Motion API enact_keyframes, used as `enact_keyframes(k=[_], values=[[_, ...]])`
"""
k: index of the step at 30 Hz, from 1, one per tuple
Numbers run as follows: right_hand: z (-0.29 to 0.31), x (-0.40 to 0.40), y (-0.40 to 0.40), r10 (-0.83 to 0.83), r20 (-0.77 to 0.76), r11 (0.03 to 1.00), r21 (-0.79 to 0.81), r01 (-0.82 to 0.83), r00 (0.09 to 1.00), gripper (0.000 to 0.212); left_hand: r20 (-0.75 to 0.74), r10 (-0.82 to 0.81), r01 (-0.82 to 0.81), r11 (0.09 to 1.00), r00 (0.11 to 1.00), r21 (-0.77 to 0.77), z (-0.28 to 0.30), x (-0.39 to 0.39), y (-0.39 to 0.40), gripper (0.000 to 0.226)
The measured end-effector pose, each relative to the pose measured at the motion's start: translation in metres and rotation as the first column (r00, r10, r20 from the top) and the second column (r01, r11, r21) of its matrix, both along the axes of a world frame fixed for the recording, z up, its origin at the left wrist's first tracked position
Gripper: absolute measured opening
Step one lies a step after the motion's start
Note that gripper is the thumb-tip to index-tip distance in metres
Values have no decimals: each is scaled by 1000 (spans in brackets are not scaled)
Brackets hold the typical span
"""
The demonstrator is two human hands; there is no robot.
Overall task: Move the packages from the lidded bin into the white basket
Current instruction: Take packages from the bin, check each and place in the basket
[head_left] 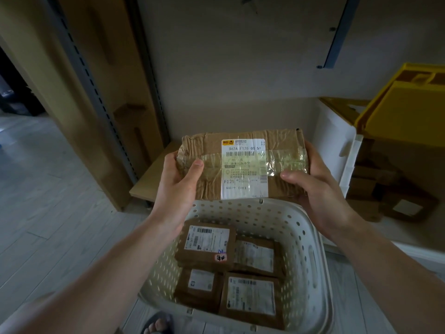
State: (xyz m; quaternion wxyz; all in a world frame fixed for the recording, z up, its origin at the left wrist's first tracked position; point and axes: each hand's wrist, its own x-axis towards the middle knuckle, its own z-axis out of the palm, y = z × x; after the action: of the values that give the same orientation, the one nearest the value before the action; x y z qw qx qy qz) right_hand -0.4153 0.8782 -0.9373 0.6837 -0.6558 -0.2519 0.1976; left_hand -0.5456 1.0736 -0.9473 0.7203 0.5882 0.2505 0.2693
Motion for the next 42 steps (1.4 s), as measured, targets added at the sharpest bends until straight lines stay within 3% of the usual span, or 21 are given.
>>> enact_keyframes(k=[13, 20, 28, 42], values=[[-31, -19, -8, -2, -7, 985, -170, 1, 1000, 78, -169, 0, 1, 1000, 986, 5, -23, -17, -5, 21], [-48, -25, -10, -13, 19, 951, -309, 18, 1000, 85, -277, -2, 36, 992, 961, 118, -40, -27, -3, 19], [-79, -42, -10, 3, -105, 930, -364, -41, 994, 68, -474, -101, 209, 961, 875, 180, -68, -38, 6, 32], [-116, -55, -7, 41, -247, 831, -529, -170, 968, 72, -691, -104, 292, 943, 716, 160, -96, -42, 15, 42]])
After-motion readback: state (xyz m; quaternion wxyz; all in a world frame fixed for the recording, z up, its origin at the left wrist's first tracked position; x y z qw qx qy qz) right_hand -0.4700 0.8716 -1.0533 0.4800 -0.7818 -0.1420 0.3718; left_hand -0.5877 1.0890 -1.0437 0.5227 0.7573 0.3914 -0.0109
